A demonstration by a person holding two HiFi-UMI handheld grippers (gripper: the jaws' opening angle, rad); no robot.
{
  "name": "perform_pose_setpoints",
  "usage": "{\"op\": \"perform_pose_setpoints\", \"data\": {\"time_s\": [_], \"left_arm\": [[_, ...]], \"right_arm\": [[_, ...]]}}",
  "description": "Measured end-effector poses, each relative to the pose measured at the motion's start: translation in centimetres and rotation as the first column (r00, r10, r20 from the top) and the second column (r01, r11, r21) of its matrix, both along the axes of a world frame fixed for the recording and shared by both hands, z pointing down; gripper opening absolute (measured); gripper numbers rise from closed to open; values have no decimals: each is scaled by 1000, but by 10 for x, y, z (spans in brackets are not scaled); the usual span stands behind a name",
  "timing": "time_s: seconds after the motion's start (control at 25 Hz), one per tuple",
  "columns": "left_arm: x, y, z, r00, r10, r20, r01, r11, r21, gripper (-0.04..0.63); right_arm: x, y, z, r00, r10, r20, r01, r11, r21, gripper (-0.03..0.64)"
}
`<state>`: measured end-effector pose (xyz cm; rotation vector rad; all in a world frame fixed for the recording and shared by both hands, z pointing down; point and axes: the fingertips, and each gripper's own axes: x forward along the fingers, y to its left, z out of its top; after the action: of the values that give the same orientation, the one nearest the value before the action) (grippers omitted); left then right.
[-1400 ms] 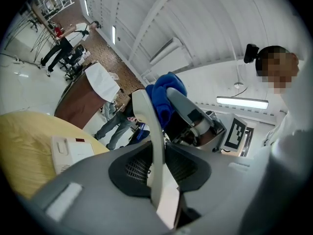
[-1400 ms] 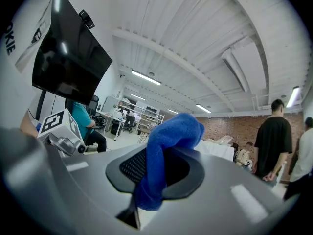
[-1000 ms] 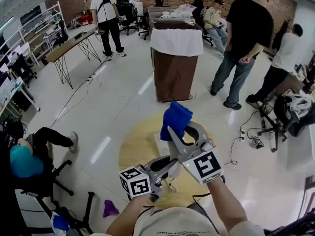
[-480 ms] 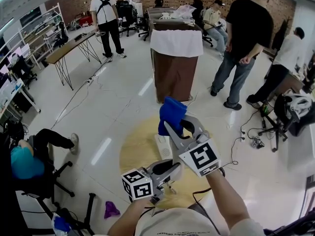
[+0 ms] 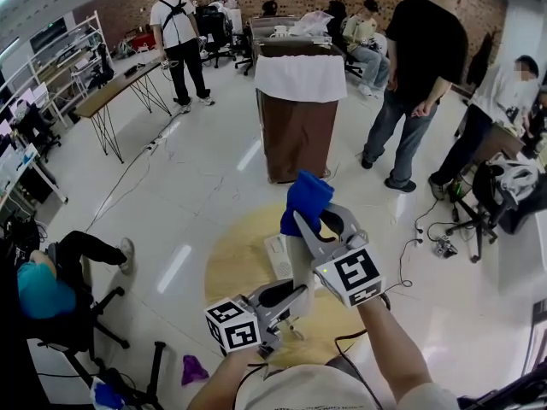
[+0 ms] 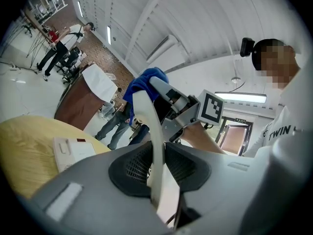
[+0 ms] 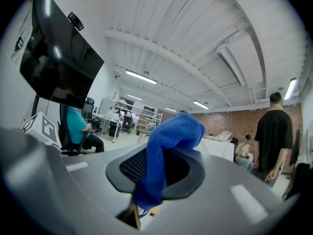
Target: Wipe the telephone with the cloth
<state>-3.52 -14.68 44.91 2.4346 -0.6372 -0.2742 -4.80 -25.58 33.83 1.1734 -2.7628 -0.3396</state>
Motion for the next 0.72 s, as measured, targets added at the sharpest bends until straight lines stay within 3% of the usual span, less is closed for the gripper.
{"op": "perform_pose_setpoints", "data": {"time_s": [0.28,0.72], "left_arm": [[-7,-2,-8,999,-15,-32,15,1000,1,78],[-20,-4,-20,996,-56,-65,57,998,16,78]], "right_arm": [[20,-2,6,997,43,62,-40,998,-48,71],[35,4,12,995,75,64,-72,996,-55,71]]}}
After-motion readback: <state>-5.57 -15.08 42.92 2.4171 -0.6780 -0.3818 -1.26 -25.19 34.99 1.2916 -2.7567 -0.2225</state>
